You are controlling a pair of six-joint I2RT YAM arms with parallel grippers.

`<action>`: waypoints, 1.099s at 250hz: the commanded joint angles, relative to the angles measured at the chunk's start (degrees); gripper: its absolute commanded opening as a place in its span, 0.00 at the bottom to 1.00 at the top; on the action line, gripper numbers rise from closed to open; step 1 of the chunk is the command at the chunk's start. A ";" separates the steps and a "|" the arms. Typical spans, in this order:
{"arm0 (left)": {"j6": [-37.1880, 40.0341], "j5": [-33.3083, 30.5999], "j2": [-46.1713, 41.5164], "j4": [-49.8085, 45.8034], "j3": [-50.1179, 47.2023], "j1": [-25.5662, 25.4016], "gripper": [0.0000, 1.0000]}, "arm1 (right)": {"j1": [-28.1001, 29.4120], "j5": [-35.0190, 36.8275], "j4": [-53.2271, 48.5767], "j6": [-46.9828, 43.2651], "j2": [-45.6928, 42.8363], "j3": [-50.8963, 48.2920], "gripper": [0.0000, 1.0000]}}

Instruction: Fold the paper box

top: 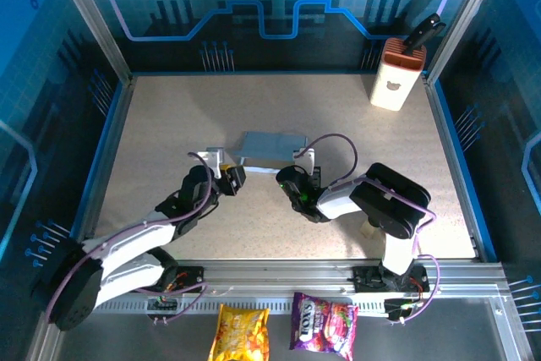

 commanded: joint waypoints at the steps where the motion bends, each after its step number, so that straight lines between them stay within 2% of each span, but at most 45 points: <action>1: 0.03 -2.37 -1.50 -14.68 7.52 0.12 0.53 | 0.65 -0.51 0.00 1.53 1.31 0.07 0.00; 29: -0.31 0.85 3.53 -20.57 16.51 1.47 0.56 | 0.65 -0.86 -1.08 1.34 1.19 0.74 0.01; 69: -1.57 8.57 14.21 -24.73 27.21 4.69 0.53 | 0.65 -1.13 -2.15 1.43 1.10 1.40 0.02; 110: -1.60 14.33 23.90 -26.12 33.48 5.75 0.51 | 0.71 -2.28 -3.76 1.38 0.19 1.71 0.08; 172: -2.04 17.81 32.46 -26.49 35.71 6.01 0.50 | 1.68 -5.68 -13.28 3.85 -6.93 -0.15 0.27; 236: -2.66 18.84 36.86 -25.45 34.94 6.01 0.49 | 3.69 -12.13 -25.18 4.32 -22.55 -5.94 0.34; 249: -2.74 19.01 37.65 -25.21 34.97 5.99 0.49 | 3.44 -14.48 -27.02 2.71 -26.11 -6.39 0.38; 275: -2.79 19.39 39.72 -25.57 35.55 6.01 0.49 | 0.70 -19.74 -33.21 1.57 -30.58 -4.20 0.40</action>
